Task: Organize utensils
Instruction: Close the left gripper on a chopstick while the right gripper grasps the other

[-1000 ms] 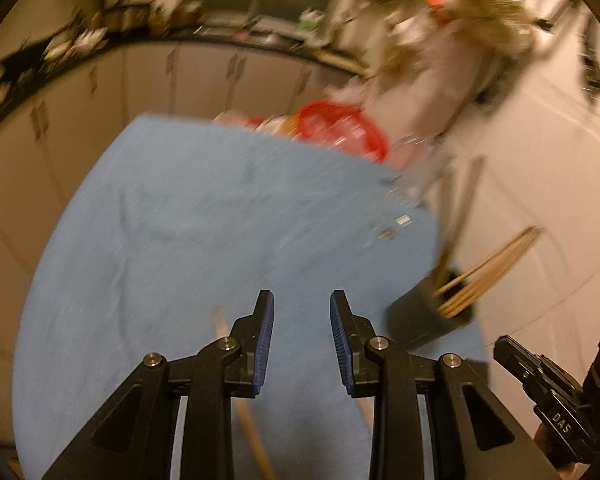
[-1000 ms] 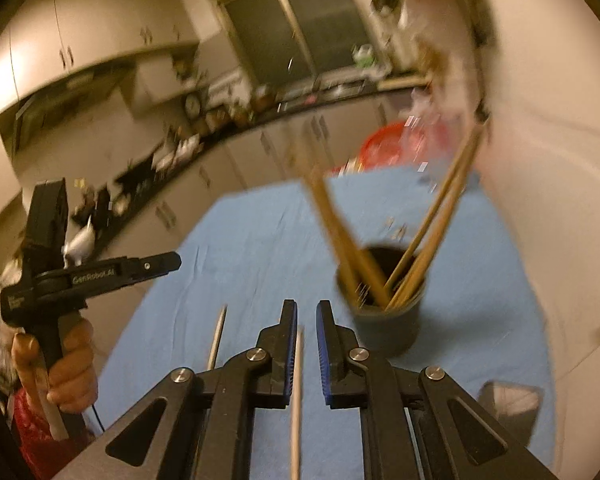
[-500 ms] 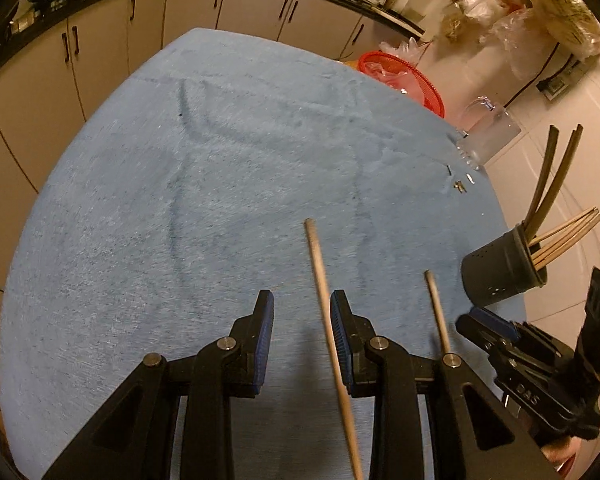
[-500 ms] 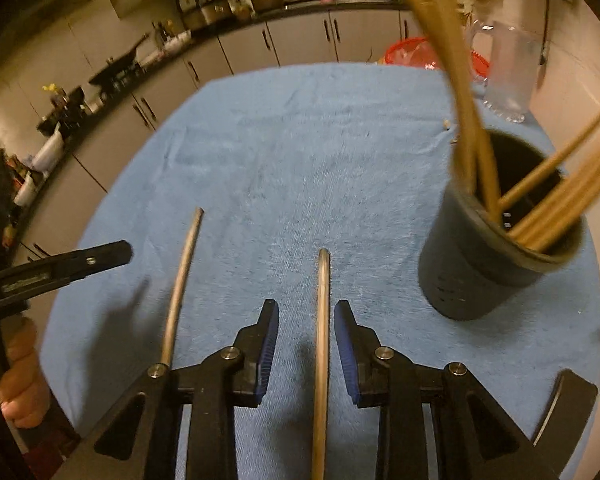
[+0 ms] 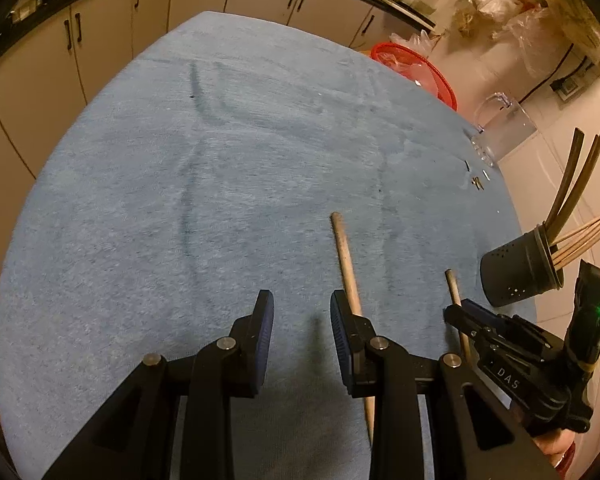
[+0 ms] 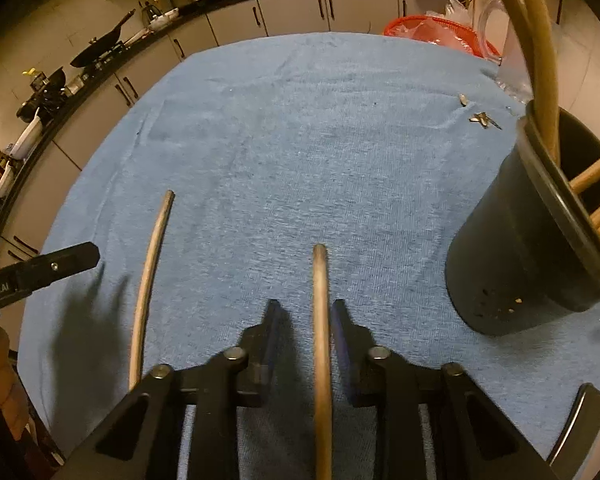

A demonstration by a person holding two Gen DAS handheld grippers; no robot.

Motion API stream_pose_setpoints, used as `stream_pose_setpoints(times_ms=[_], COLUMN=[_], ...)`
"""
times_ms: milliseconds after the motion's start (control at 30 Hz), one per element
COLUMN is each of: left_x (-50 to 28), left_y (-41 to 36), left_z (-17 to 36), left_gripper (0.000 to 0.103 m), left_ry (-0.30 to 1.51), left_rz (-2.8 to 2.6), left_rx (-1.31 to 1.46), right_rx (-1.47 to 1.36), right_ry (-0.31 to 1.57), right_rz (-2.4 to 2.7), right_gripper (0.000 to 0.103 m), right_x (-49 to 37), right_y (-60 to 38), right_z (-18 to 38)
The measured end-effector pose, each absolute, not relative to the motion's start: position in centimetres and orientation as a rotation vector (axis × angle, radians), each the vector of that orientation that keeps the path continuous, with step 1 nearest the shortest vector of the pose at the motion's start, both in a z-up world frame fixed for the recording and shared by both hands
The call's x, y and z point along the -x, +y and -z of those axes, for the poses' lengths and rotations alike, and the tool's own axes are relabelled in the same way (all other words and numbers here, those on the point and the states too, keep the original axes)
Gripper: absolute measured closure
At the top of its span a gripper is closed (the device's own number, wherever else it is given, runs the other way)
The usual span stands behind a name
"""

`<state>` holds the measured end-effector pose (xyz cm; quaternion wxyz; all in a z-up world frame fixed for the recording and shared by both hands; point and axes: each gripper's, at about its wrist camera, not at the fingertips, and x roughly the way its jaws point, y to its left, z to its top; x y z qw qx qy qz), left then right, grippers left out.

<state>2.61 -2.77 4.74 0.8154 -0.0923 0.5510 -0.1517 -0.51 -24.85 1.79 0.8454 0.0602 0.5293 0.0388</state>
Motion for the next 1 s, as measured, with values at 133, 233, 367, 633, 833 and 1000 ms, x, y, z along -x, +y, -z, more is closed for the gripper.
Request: stream_pose_setpoints(times_ms=[133, 233, 367, 633, 833, 1000], left_x=[-3.4, -4.4, -6.0, -6.7, -3.8, -0.8], left_y=[-4.5, -5.8, -7.0, -10.1, -8.6, -7.1], left_z=[-4.4, -4.2, -3.7, -3.0, -4.4, -9.4], left_gripper=[0.071, 0.070, 0.070, 0.094, 0.096, 0.096], left_ry=[1.189, 1.196, 1.217, 1.164, 1.122, 0.969], left_rz=[0.331, 0.328, 0.307, 0.217, 0.311, 0.339], left_rx=[0.172, 0.148, 0.117, -0.094, -0.022, 0.008], right_rx=[-0.174, -0.228, -0.264, -0.287, -0.287, -0.301], right_ry=[1.113, 1.092, 1.064, 1.043, 0.990, 0.864], right_rz=[-0.118, -0.134, -0.144, -0.149, -0.167, -0.178], right_gripper=[0.095, 0.096, 0.096, 0.096, 0.096, 0.096], right_x=[1.4, 2.4, 3.2, 3.8, 4.9, 6.6], right_y=[-25.5, -26.2, -26.7, -27.1, -27.5, -27.5], right_z=[-2.0, -2.4, -3.1, -3.8, -5.1, -8.1])
